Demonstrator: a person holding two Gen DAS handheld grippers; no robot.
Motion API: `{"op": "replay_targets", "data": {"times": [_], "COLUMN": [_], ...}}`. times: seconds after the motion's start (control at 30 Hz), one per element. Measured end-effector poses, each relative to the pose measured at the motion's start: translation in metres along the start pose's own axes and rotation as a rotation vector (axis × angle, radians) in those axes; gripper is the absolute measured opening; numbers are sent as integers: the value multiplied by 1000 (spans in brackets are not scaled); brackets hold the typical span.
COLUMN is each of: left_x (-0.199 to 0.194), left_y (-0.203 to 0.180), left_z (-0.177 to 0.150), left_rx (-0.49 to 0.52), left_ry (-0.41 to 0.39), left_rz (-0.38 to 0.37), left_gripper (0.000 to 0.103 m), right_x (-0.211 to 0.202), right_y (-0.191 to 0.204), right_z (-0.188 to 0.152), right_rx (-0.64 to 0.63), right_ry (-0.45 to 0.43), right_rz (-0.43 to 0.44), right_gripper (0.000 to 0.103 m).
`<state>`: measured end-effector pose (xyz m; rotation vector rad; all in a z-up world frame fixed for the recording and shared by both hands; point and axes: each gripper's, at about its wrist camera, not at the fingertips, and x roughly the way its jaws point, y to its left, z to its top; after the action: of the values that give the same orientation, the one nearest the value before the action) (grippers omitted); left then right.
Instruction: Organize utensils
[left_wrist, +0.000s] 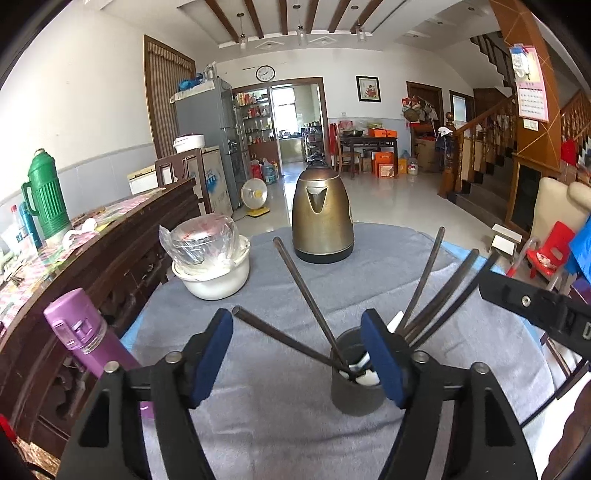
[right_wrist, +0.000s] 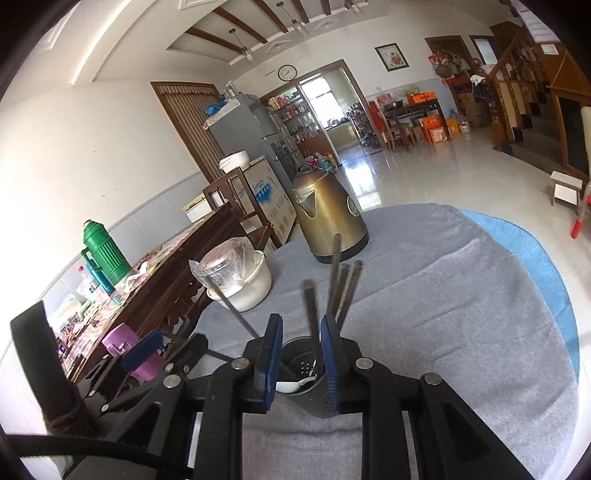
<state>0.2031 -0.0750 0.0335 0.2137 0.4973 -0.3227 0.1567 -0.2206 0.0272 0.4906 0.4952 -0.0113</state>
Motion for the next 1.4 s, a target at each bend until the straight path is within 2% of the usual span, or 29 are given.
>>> {"op": "replay_targets", "data": {"times": [0.43, 0.47, 0.53, 0.73, 0.9, 1.1, 1.27, 1.4], "left_x": [-22, -24, -28, -39, -41, -48, -54, -59], "left_y": [1, 0, 0, 0, 2, 8, 12, 15], "left_z": [-1, -2, -4, -14, -26, -37, -46, -52], "left_rx": [8, 9, 9, -17, -42, -59, -68, -62], "left_ry": [-2, 2, 11, 60, 125, 150, 171, 185], "left_rz": [0, -3, -9, -17, 4, 47, 66, 84], "left_gripper": [75, 75, 83, 84, 84, 84, 84, 84], "right_x": [-17, -17, -18, -18, -14, -18, -38, -52], "right_y": [-8, -9, -11, -17, -22, -18, -4, 10], "right_z": [-5, -5, -8, -21, -36, -52, -61, -64], "right_rx": [18, 18, 16, 1, -20, -86, -173, -211], "right_ry": [-9, -7, 7, 40, 86, 123, 128, 134], "right_rz": [16, 18, 23, 30, 4, -67, -111, -118], "right_gripper": [24, 24, 24, 25, 37, 38, 38, 38]}}
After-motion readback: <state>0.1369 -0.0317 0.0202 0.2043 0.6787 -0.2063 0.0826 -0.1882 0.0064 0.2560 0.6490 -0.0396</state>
